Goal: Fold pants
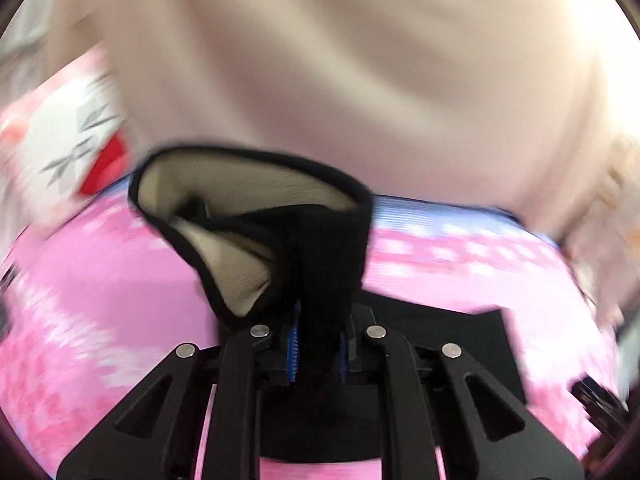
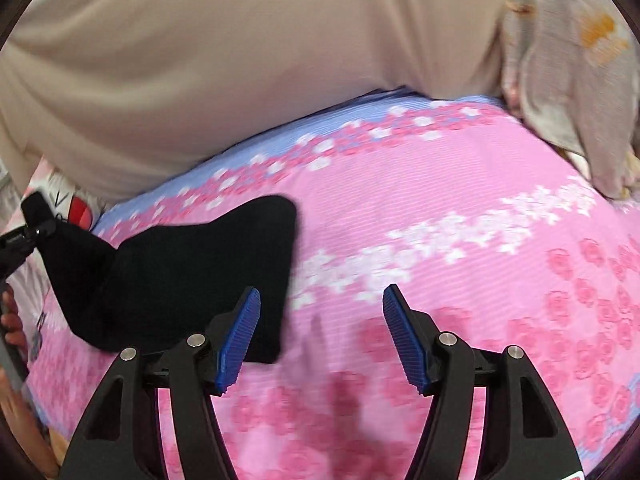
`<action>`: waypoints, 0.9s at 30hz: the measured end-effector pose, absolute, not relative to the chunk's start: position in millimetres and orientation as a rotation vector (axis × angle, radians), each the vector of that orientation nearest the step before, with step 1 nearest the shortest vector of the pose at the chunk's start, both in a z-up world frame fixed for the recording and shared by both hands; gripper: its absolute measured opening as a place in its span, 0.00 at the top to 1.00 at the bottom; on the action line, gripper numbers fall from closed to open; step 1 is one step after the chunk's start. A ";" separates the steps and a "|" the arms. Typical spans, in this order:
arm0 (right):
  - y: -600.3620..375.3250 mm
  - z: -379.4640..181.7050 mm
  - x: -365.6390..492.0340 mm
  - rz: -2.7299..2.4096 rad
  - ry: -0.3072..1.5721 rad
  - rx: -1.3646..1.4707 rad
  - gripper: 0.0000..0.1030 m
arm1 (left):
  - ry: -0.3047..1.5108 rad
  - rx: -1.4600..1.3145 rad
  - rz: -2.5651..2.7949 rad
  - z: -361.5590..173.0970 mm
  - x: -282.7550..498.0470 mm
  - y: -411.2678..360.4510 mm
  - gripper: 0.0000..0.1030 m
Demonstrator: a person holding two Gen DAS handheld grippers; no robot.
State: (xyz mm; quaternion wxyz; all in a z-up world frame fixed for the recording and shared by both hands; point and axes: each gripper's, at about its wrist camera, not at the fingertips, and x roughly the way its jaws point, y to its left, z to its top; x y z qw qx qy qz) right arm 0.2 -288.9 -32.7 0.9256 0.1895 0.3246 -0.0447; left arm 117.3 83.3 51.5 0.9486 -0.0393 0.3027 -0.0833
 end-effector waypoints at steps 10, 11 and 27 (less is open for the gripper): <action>-332.2 -48.0 -13.4 -0.129 0.695 0.417 0.38 | 0.834 0.202 -0.250 -56.9 111.0 -100.3 0.71; -333.1 -47.3 -11.4 -0.115 0.696 0.420 0.38 | 0.814 0.208 -0.257 -51.8 105.8 -98.5 0.55; -200.7 -14.9 93.8 0.184 0.747 0.250 0.32 | 0.699 0.146 0.006 -6.6 107.7 52.0 0.08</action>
